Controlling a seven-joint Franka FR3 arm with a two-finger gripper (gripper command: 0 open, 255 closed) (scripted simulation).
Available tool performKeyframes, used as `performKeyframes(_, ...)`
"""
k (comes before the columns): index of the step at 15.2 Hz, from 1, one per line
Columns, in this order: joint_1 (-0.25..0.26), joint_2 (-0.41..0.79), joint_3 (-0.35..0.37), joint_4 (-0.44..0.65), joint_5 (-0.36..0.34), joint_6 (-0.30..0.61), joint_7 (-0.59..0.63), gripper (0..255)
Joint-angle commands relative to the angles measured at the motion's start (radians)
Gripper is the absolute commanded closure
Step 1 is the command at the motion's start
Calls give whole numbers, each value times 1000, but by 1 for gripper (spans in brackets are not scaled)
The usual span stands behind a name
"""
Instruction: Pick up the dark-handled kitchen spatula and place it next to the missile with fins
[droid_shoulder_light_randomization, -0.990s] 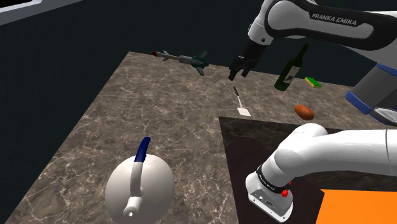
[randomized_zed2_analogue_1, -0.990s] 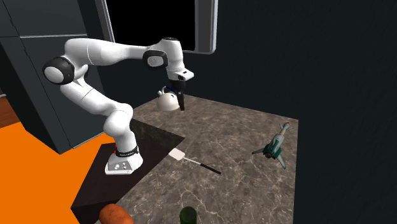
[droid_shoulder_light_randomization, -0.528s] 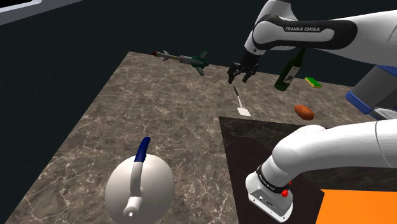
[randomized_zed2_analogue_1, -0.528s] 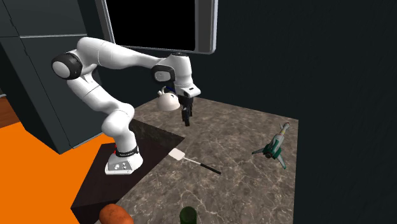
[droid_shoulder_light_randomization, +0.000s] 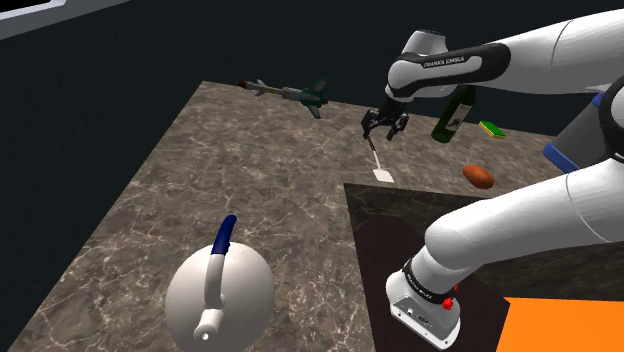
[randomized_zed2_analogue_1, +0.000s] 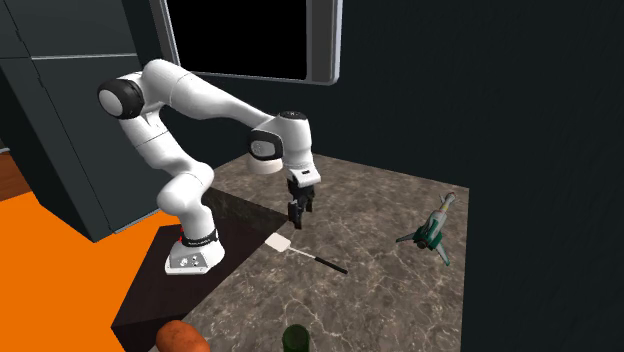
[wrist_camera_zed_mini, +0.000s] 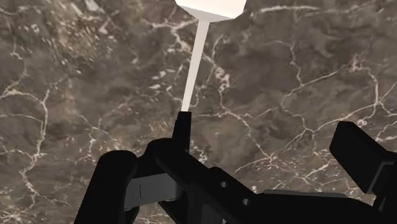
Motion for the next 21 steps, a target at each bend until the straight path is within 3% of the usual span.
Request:
performKeyframes(1,-25,50,-13,-13,-10,60,35,0)
performKeyframes(4,-63,124,-38,-13,-22,129,80,0)
performKeyframes(12,-62,208,-51,-54,-14,251,74,0)
performKeyframes(20,-62,207,-51,-54,-14,251,74,0)
performKeyframes(21,-62,207,-51,-54,-14,251,74,255)
